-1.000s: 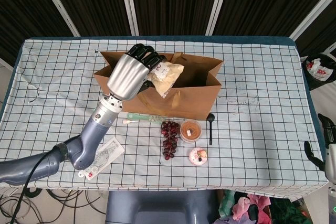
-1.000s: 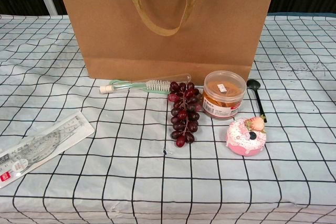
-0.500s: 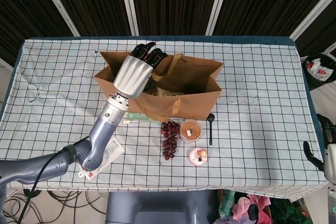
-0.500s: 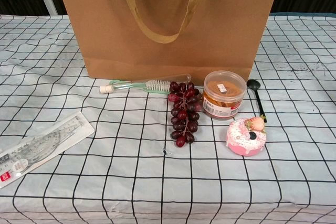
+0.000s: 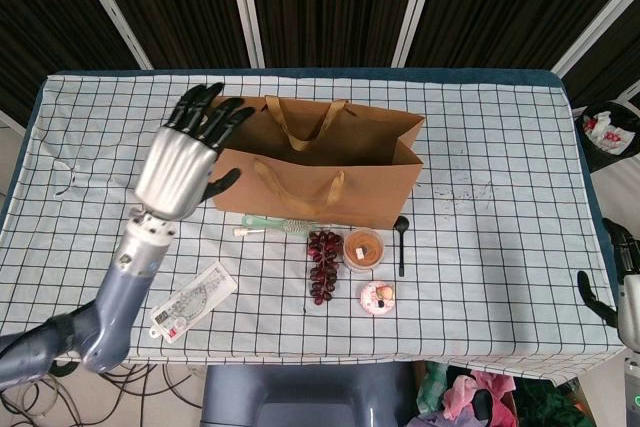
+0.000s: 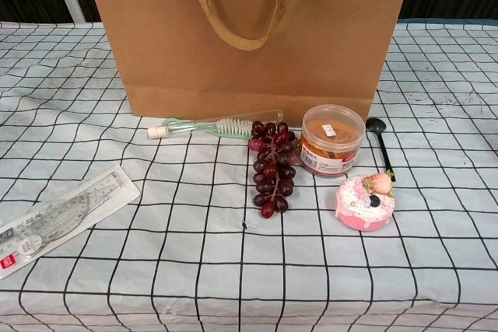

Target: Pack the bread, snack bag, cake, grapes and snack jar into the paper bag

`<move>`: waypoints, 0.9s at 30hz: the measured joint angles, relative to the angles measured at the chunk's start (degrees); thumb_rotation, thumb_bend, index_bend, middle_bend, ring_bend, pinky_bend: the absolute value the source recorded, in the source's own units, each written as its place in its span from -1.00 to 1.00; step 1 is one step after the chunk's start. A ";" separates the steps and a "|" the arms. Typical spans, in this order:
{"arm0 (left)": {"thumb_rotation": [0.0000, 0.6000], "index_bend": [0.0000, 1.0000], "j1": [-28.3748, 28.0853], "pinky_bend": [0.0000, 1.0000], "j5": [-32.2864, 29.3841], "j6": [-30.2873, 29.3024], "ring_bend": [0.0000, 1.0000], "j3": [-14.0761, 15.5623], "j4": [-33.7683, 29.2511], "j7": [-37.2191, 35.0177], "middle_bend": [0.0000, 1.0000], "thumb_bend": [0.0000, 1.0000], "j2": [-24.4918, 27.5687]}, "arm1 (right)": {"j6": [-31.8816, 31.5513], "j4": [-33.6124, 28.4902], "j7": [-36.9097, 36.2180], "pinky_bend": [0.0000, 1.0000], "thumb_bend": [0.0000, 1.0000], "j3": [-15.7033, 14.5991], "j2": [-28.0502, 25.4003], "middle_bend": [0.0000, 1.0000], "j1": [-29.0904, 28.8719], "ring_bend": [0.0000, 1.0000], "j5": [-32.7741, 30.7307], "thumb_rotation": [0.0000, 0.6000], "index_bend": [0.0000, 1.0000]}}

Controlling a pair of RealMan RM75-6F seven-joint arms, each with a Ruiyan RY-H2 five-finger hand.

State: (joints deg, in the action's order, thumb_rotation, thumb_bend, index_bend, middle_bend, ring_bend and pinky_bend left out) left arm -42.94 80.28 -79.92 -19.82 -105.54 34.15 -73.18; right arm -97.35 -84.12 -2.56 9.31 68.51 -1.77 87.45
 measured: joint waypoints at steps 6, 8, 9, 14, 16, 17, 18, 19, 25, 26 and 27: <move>1.00 -0.59 13.44 -0.77 9.01 -7.76 -0.84 12.22 -3.27 -2.69 -0.58 -0.96 8.23 | 2.30 -3.70 -0.72 -0.52 -0.49 -1.49 -1.42 -0.71 -0.09 -0.45 0.50 1.00 -0.79; 1.00 -0.60 15.56 -0.79 10.75 -9.49 -0.88 14.41 -1.23 -6.40 -0.61 -0.96 8.99 | 3.77 -5.59 -1.43 -0.52 -0.53 -2.47 -2.63 -0.72 -0.23 -0.46 1.12 1.00 -0.79; 1.00 -0.60 16.71 -0.80 11.39 -10.64 -0.90 15.39 0.80 -9.49 -0.62 -0.96 9.15 | 4.93 -6.86 -1.82 -0.52 -0.55 -3.18 -3.54 -0.72 -0.40 -0.47 1.62 1.00 -0.79; 1.00 -0.66 22.50 -0.78 13.64 -14.79 -0.98 19.72 12.32 -23.52 -0.72 -0.96 8.34 | 9.96 -10.05 -1.95 -0.52 -0.57 -5.80 -5.54 -0.76 -1.81 -0.58 4.00 1.00 -0.79; 1.00 -0.67 25.19 -0.78 14.71 -16.60 -0.98 21.54 17.47 -28.42 -0.72 -0.96 7.38 | 12.83 -11.11 -1.89 -0.53 -0.57 -6.89 -6.04 -0.78 -2.79 -0.62 4.70 1.00 -0.79; 1.00 -0.68 26.25 -0.78 15.13 -17.40 -0.98 22.15 19.40 -29.93 -0.72 -0.95 6.85 | 14.33 -11.67 -1.96 -0.53 -0.57 -7.37 -6.32 -0.78 -3.30 -0.63 4.93 1.00 -0.79; 1.00 -0.69 27.55 -0.79 15.62 -18.43 -0.98 22.75 21.68 -31.40 -0.73 -0.95 6.03 | 16.60 -12.58 -2.19 -0.53 -0.57 -8.00 -6.70 -0.78 -4.12 -0.63 5.21 1.00 -0.79; 1.00 -0.70 28.48 -0.79 15.96 -19.15 -0.98 23.10 23.16 -32.20 -0.73 -0.94 5.34 | 18.48 -13.33 -2.41 -0.53 -0.57 -8.43 -6.98 -0.78 -4.85 -0.63 5.40 1.00 -0.79; 1.00 -0.74 31.14 -0.83 17.31 -20.12 -0.98 24.35 26.33 -34.90 -0.73 -0.91 3.11 | 30.53 -17.65 -1.38 -0.53 -0.58 -9.64 -6.92 -0.78 -11.61 -0.63 5.74 1.00 -0.79; 1.00 -0.74 31.23 -0.83 17.63 -20.00 -0.98 24.36 26.32 -34.94 -0.73 -0.91 3.05 | 31.59 -18.10 -0.53 -0.53 -0.59 -9.49 -6.51 -0.78 -12.56 -0.63 5.45 1.00 -0.79; 1.00 -0.74 31.32 -0.83 17.94 -19.98 -0.98 24.37 26.42 -34.95 -0.73 -0.91 2.98 | 32.78 -18.62 0.56 -0.53 -0.59 -9.21 -5.88 -0.78 -13.49 -0.63 4.88 1.00 -0.79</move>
State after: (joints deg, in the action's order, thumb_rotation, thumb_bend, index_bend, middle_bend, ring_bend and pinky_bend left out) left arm -11.62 98.22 -99.90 4.56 -79.12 -0.80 -70.19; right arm -64.58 -102.74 -1.99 0.11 62.63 -15.26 92.33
